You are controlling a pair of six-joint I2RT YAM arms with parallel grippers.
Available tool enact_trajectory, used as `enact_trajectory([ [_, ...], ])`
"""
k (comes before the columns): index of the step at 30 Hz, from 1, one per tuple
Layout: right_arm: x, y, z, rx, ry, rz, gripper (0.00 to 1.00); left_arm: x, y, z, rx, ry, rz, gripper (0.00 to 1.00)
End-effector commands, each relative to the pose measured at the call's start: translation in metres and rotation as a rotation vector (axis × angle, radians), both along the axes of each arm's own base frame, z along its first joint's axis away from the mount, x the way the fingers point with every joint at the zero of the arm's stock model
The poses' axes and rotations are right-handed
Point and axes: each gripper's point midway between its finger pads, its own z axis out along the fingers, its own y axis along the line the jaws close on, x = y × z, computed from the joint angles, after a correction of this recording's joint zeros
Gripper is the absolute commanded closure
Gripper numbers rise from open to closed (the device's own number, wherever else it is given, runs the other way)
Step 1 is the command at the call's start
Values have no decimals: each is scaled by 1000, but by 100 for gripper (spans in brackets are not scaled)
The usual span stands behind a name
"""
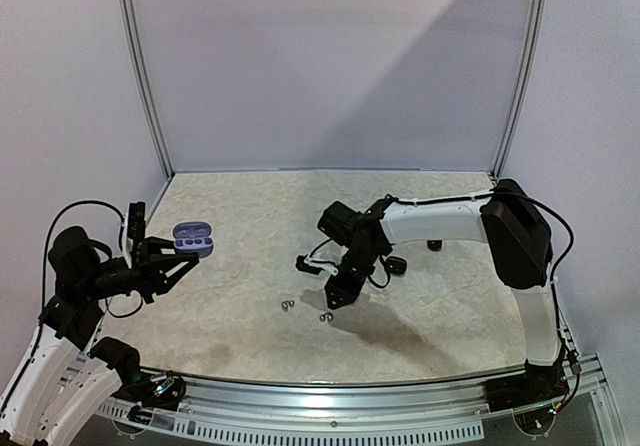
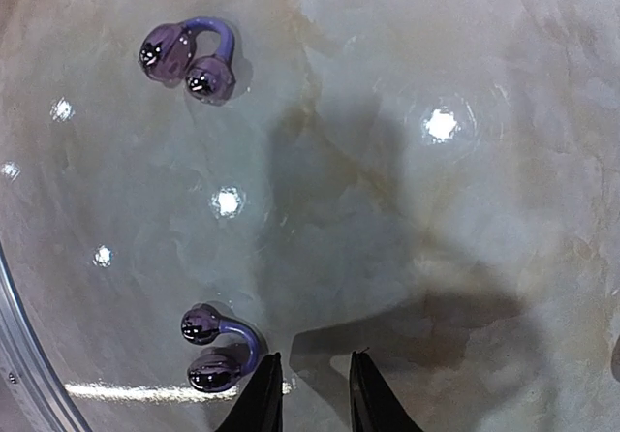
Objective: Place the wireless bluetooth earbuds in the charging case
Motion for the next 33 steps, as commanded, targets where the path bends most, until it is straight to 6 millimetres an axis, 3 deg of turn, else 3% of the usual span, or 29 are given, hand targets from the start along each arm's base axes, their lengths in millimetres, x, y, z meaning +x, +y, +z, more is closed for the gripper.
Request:
enact_trajectory([
  [1, -11, 1, -9, -24, 13, 9, 75, 2, 1, -5, 5, 2, 4, 100],
  [17, -34, 9, -2, -25, 45, 27, 71, 0, 1, -5, 0, -12, 0, 100],
  [21, -31, 14, -1, -12, 36, 13, 72, -1, 1, -4, -1, -17, -1, 100],
  [26, -12, 20, 3, -38, -10, -43, 73, -2, 1, -4, -1, -19, -4, 100],
  [33, -19, 16, -5, -68, 25, -56, 72, -2, 1, -3, -2, -21, -4, 100],
])
